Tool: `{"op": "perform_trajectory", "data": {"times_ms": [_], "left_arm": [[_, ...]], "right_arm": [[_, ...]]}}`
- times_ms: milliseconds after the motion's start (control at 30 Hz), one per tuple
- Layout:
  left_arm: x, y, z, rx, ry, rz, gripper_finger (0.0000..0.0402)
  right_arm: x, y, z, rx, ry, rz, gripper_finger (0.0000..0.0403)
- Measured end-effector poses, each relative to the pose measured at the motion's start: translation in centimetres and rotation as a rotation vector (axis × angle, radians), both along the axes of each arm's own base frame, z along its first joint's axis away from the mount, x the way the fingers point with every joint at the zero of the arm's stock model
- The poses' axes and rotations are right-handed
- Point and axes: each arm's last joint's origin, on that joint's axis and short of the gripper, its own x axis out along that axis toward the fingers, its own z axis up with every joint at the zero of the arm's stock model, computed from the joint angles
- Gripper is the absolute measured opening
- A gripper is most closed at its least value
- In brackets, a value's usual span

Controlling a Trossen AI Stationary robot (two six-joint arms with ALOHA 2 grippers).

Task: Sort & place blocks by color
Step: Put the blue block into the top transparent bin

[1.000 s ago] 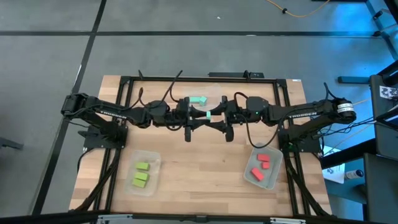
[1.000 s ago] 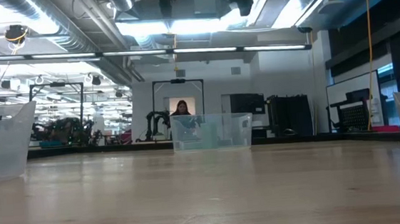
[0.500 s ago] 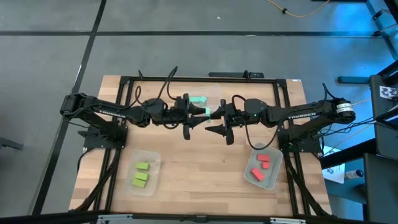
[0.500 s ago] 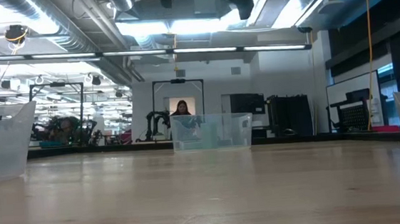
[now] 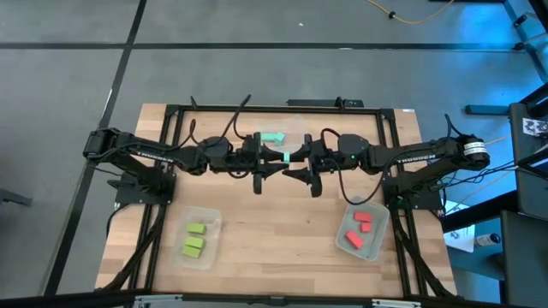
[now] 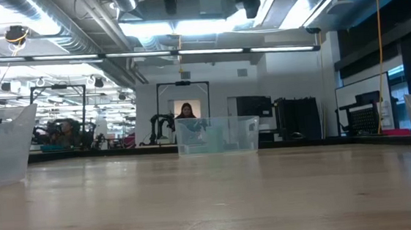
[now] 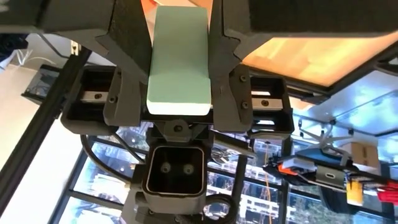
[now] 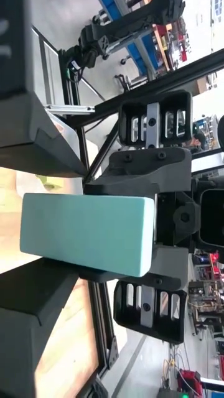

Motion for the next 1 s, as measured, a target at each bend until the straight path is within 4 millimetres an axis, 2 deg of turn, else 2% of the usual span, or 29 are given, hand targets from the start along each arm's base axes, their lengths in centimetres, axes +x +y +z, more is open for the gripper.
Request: {"op": "perform_trajectory", "data": {"times_ms": [200, 400, 467, 533, 600, 700, 800, 1000], "left_arm": [[0.0, 0.0, 0.0, 0.001, -0.001, -0.002, 0.0113], [0.0, 0.0, 0.0, 0.017, 0.001, 0.001, 0.0113], [0.0, 0.0, 0.0, 0.017, 0.002, 0.002, 0.0113], [0.0, 0.0, -0.1, 0.015, 0.006, 0.000, 0.0126], [0.0, 0.0, -0.1, -0.002, 0.010, -0.004, 0.0155], [-0.5, 0.3, 0.1, -0.006, 0.035, 0.009, 0.0196], [-1.6, 0.8, 0.4, -0.006, 0.103, 0.025, 0.0221], [-4.9, 2.2, 2.1, -0.003, 0.175, 0.069, 0.0229]], "right_arm": [[0.0, 0.0, 0.0, -0.002, -0.001, -0.001, 0.0201], [0.0, 0.0, 0.0, 0.004, 0.003, -0.007, 0.0133], [0.0, 0.0, -0.1, 0.004, 0.007, -0.007, 0.0133], [0.0, 0.0, -0.1, 0.005, 0.010, -0.004, 0.0133], [-0.2, 0.0, 0.1, -0.001, 0.020, 0.000, 0.0133], [-1.1, -0.3, 0.4, -0.003, 0.058, -0.002, 0.0133], [-2.5, -0.8, 0.9, -0.025, 0.115, -0.018, 0.0133], [-6.2, -1.7, 2.5, -0.075, 0.154, -0.056, 0.0133]]}}
